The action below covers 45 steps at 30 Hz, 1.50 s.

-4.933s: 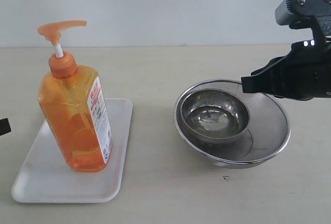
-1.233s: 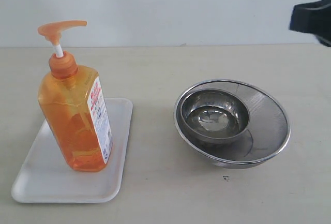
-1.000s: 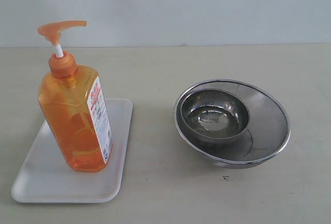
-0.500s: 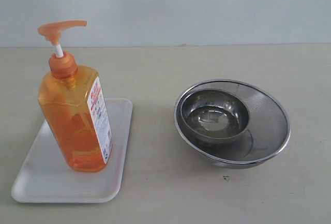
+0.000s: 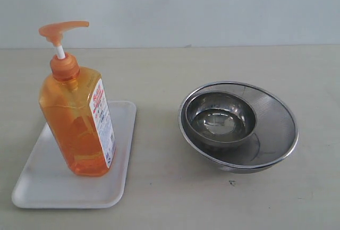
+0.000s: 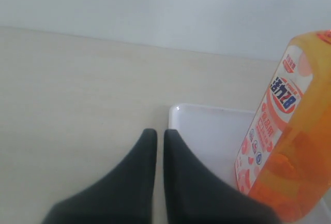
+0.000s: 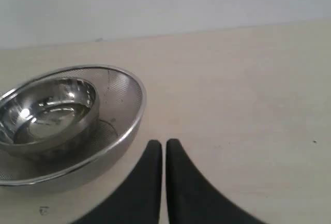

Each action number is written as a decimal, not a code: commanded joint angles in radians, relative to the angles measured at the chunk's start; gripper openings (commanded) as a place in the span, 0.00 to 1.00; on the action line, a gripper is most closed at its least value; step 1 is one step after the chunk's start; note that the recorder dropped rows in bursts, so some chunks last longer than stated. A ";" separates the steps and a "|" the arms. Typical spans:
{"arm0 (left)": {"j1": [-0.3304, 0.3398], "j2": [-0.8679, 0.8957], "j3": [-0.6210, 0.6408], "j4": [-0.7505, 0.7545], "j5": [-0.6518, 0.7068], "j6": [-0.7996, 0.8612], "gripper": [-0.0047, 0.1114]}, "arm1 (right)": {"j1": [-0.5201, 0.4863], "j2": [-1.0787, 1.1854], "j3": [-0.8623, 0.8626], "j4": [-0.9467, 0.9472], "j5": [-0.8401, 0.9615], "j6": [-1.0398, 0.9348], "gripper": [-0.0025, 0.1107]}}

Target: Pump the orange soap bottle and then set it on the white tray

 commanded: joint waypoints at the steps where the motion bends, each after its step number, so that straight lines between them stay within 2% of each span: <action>1: 0.000 -0.003 0.004 -0.008 0.001 0.007 0.08 | -0.004 -0.005 0.003 -0.049 0.020 0.037 0.02; 34: 0.000 -0.003 0.004 -0.008 0.002 0.007 0.08 | -0.004 -0.005 0.003 -0.049 0.021 0.033 0.02; 38: 0.000 -0.003 0.004 0.025 -0.001 0.053 0.08 | -0.004 -0.005 0.003 -0.049 0.021 0.033 0.02; 45: 0.000 -0.003 -0.031 -0.049 -0.065 0.047 0.08 | -0.004 -0.005 0.003 -0.049 0.021 0.033 0.02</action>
